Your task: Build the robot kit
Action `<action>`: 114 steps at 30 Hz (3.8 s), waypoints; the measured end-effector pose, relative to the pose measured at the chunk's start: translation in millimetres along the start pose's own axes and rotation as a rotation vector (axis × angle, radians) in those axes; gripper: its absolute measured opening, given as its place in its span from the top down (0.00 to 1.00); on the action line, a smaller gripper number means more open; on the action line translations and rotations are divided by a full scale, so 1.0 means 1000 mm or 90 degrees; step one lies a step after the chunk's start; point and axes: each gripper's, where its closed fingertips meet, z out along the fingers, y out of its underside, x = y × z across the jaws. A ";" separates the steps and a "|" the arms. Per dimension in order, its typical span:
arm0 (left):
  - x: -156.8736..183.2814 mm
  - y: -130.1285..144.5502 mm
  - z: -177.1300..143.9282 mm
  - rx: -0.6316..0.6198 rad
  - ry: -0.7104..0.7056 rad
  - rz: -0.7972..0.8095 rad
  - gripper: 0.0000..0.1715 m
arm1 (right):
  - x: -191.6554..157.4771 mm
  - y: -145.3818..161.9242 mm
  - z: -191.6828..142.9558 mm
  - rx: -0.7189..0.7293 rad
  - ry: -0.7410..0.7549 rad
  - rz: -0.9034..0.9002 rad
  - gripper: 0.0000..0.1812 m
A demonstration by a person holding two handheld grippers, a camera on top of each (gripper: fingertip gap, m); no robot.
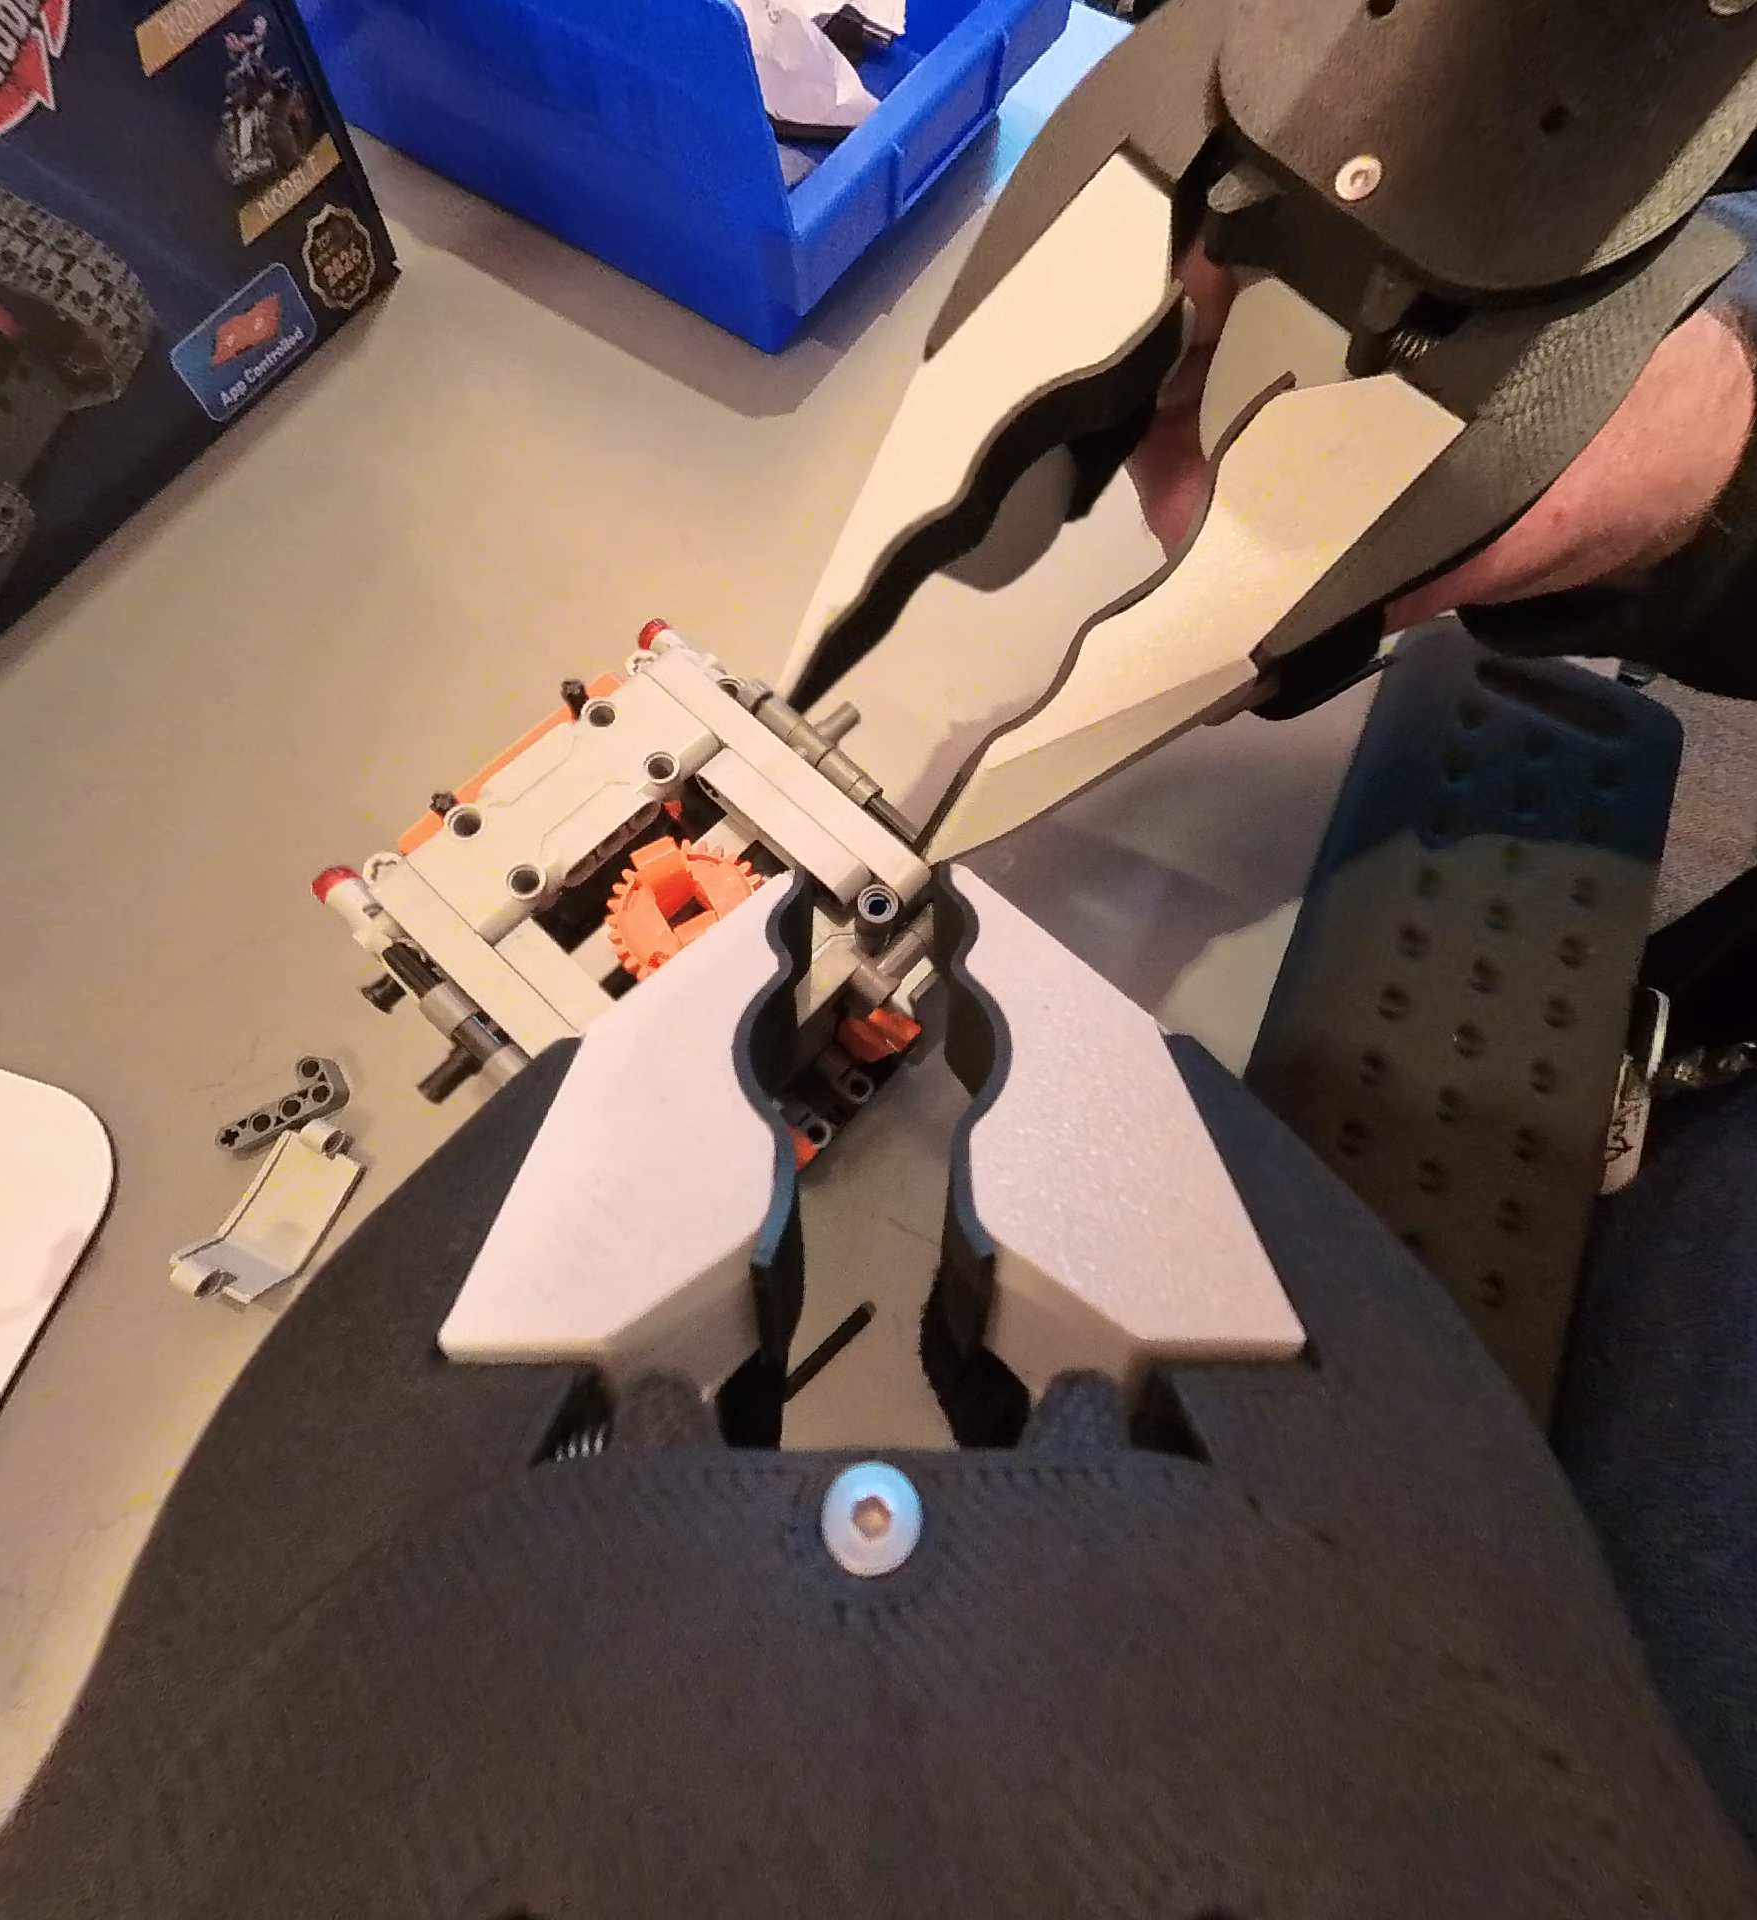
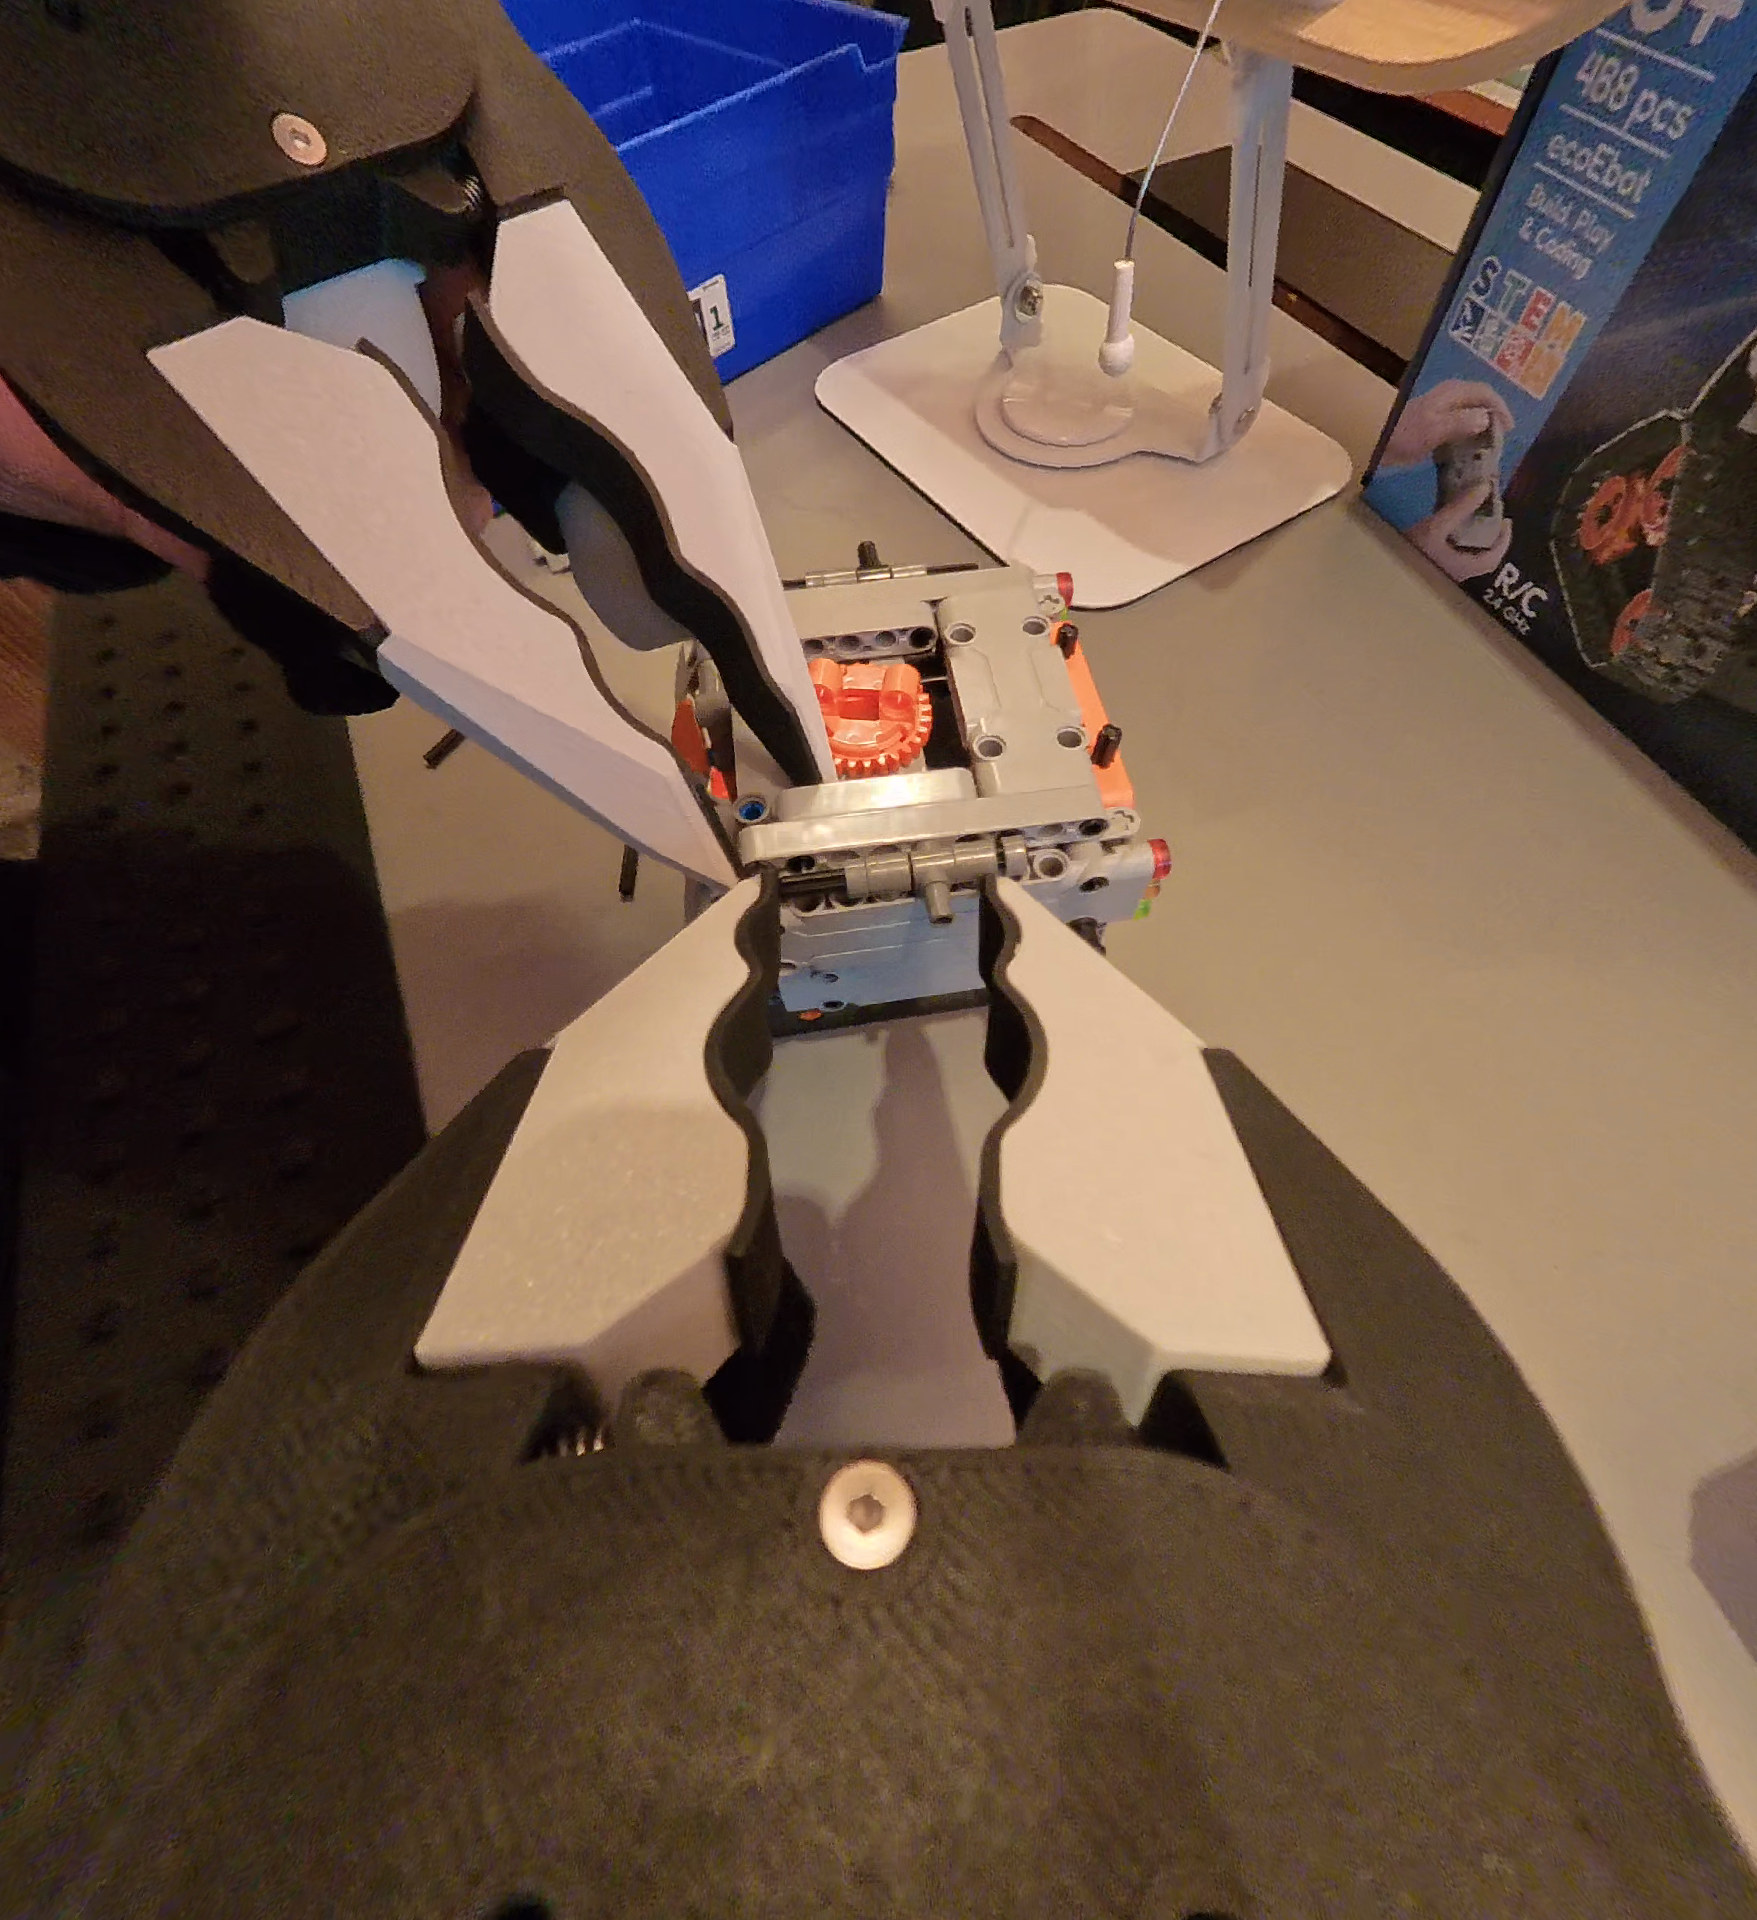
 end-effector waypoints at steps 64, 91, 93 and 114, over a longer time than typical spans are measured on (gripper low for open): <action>-0.008 -0.017 0.024 -0.130 0.084 0.314 0.67 | 0.008 0.000 0.002 0.009 -0.044 -0.019 0.84; -0.011 -0.019 0.028 -0.092 0.057 0.295 0.71 | 0.011 0.000 0.001 0.004 -0.048 -0.034 0.89; -0.012 -0.019 0.027 -0.092 0.057 0.295 0.71 | 0.010 0.000 0.002 0.004 -0.049 -0.032 0.89; -0.022 -0.023 -0.004 -0.042 0.045 0.195 0.66 | 0.013 -0.001 -0.005 0.015 -0.054 0.007 0.82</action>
